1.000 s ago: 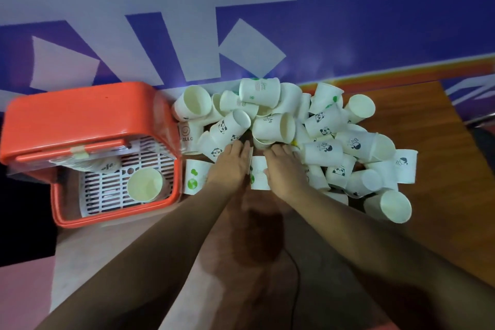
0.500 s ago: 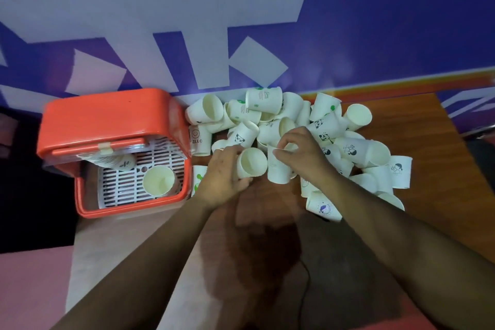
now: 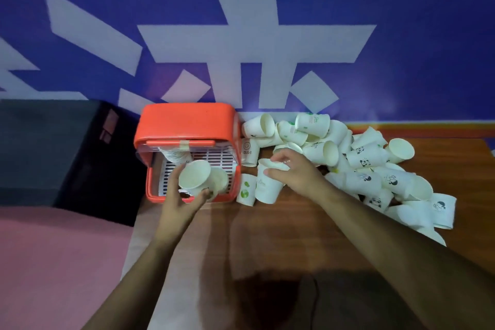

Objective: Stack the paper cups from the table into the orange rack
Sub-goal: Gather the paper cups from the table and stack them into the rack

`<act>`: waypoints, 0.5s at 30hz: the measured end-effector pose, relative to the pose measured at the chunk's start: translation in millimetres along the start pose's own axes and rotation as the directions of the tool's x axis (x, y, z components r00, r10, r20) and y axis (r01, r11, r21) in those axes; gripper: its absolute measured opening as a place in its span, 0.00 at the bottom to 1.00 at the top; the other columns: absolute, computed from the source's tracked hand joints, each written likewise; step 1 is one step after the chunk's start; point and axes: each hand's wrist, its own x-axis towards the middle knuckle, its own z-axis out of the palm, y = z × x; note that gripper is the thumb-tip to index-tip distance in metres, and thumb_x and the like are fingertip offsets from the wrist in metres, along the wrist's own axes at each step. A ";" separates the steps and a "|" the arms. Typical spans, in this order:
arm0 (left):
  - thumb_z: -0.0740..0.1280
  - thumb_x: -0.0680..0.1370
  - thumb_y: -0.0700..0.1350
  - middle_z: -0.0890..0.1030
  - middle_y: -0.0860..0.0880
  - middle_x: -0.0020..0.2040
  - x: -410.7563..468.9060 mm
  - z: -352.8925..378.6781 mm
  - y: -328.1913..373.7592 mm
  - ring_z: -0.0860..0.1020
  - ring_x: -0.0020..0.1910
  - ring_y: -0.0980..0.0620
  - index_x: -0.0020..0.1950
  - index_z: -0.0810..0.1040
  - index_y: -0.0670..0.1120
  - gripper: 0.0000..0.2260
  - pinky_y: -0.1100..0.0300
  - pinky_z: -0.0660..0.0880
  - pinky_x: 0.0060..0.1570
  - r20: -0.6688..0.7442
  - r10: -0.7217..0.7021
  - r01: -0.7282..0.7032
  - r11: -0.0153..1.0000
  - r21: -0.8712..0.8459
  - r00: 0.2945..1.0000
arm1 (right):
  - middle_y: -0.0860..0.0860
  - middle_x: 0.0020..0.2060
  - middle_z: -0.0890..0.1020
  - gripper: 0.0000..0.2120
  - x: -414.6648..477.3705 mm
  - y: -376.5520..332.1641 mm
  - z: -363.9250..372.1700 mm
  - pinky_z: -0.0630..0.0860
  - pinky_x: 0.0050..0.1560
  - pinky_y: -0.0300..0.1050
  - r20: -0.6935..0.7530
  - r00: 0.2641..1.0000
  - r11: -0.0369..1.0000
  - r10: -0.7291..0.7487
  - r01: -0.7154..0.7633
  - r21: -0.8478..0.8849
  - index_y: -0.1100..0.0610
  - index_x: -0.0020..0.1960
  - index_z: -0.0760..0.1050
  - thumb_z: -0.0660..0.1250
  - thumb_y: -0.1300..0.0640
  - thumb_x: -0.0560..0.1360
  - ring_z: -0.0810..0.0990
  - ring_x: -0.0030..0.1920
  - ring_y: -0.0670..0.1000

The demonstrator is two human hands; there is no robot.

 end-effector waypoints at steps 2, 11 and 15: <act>0.75 0.71 0.50 0.72 0.59 0.70 8.6 -5.8 -0.3 0.72 0.69 0.59 0.73 0.66 0.54 0.33 0.63 0.72 0.63 0.008 0.027 -0.027 1.000 -0.007 1.000 | 0.44 0.56 0.76 0.21 0.8 -8.0 13.0 0.67 0.47 0.28 -0.020 0.999 0.999 -0.039 0.039 -0.032 0.50 0.59 0.75 0.77 0.50 0.69 0.74 0.56 0.43; 0.77 0.72 0.43 0.75 0.57 0.65 51.0 14.2 -32.7 0.76 0.62 0.57 0.70 0.69 0.52 0.29 0.63 0.73 0.58 0.197 0.032 -0.066 0.983 0.172 0.980 | 0.46 0.61 0.72 0.31 2.3 -12.6 33.7 0.70 0.29 0.24 -0.083 0.996 0.999 0.011 -0.013 -0.031 0.49 0.69 0.67 0.76 0.53 0.70 0.73 0.50 0.39; 0.77 0.71 0.41 0.74 0.49 0.67 60.3 18.9 -55.5 0.72 0.66 0.50 0.74 0.69 0.49 0.34 0.63 0.66 0.62 0.252 -0.019 -0.076 0.929 0.363 0.968 | 0.46 0.61 0.72 0.35 2.7 -9.6 39.1 0.74 0.46 0.31 -0.114 0.993 0.996 0.013 -0.022 -0.085 0.50 0.71 0.65 0.78 0.51 0.68 0.74 0.55 0.44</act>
